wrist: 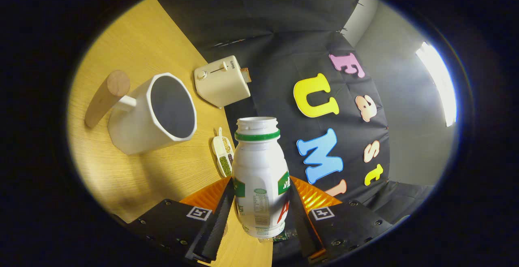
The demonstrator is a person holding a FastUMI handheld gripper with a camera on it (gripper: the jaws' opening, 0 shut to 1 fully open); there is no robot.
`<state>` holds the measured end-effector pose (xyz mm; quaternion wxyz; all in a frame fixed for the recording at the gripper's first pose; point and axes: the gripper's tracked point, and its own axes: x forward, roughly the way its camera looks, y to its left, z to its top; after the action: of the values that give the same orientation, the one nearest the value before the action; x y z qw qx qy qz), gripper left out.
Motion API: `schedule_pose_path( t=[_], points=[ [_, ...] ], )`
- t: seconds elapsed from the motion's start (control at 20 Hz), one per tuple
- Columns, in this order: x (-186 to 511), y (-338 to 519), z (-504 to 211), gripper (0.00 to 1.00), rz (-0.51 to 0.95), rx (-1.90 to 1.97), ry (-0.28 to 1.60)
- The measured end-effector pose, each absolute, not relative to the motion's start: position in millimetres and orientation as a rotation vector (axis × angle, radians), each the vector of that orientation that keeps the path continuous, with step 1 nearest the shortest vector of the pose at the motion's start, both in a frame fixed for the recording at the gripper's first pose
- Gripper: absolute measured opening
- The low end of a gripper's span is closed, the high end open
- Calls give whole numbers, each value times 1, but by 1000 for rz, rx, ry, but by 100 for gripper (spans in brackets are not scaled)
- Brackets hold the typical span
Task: Take the bottle from table, then pour the juice into the cup, finally place the bottle on the coaster
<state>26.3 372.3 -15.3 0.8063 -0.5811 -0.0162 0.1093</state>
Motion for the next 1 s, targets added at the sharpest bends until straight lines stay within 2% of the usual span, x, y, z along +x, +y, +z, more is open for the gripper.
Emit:
schedule_pose_path(
  t=[1.0],
  points=[
    [24, 387, 0, 74, 204, -1445, -159]
  ],
)
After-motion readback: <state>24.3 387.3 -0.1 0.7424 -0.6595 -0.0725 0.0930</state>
